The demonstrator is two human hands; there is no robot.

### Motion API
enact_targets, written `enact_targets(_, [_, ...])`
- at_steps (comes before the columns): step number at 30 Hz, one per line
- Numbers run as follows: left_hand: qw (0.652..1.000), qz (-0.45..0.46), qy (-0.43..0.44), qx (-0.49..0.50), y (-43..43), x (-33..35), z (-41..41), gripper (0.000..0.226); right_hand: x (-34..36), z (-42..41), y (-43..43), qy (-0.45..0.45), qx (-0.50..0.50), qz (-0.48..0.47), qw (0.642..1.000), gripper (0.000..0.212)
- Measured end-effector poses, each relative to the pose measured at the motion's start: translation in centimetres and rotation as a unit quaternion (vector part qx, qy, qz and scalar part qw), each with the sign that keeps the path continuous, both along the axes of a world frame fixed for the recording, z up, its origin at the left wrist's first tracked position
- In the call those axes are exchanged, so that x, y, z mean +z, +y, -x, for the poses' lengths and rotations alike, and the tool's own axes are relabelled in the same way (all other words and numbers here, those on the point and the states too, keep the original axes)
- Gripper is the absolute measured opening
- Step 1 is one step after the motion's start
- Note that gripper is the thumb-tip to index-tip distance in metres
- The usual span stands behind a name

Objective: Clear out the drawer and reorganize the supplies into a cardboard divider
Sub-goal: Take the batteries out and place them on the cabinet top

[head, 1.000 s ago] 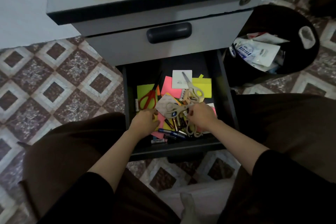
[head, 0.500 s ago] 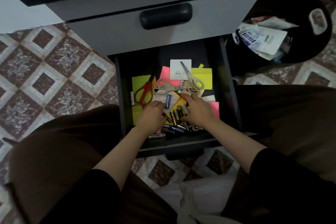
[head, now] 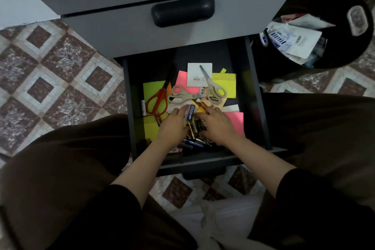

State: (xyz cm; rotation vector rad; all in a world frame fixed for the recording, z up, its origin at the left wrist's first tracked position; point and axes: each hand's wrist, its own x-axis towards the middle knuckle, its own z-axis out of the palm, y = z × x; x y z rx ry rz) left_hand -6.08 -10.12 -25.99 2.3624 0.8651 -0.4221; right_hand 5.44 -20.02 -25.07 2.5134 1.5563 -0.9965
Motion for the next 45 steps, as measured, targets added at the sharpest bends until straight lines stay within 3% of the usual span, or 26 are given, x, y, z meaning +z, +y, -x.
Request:
enact_targets(9, [1.0, 0.007, -0.004, -0.016, 0.6, -0.6, -1.1, 0.072, -0.1, 0.0, 0.1, 0.009, -0.014, 0.003, 1.0, 0.057])
enact_targets(27, [1.0, -0.012, 0.001, -0.024, 0.9, -0.9, -1.3, 0.05, -0.3, -0.3, 0.4, 0.005, -0.015, 0.01, 1.0, 0.057])
enact_targets(31, [1.0, -0.023, -0.017, 0.005, 1.1, -0.7, -0.7, 0.041, -0.5, -0.2, 0.4, 0.018, -0.047, -0.013, 0.999, 0.057])
enact_targets(36, [0.995, 0.03, -0.054, 0.076, 1.2, -0.2, -0.4, 0.035, -0.6, -0.3, 0.7, 0.035, -0.103, -0.024, 0.994, 0.058])
enact_targets(39, [0.988, 0.093, -0.041, 0.12, 1.0, 0.0, -0.2, 0.031, -0.2, -0.6, 0.7, 0.148, -0.225, -0.083, 0.959, 0.056])
enact_targets(42, [0.97, 0.168, 0.001, 0.178, 0.5, 0.5, -0.2, 0.026, 0.4, -0.9, 0.9, 0.276, -0.336, -0.143, 0.889, 0.046])
enact_targets(45, [0.938, 0.253, 0.012, 0.238, 0.3, 0.6, 0.2, 0.023, 0.5, -1.2, 0.9, 0.324, -0.397, -0.149, 0.846, 0.037])
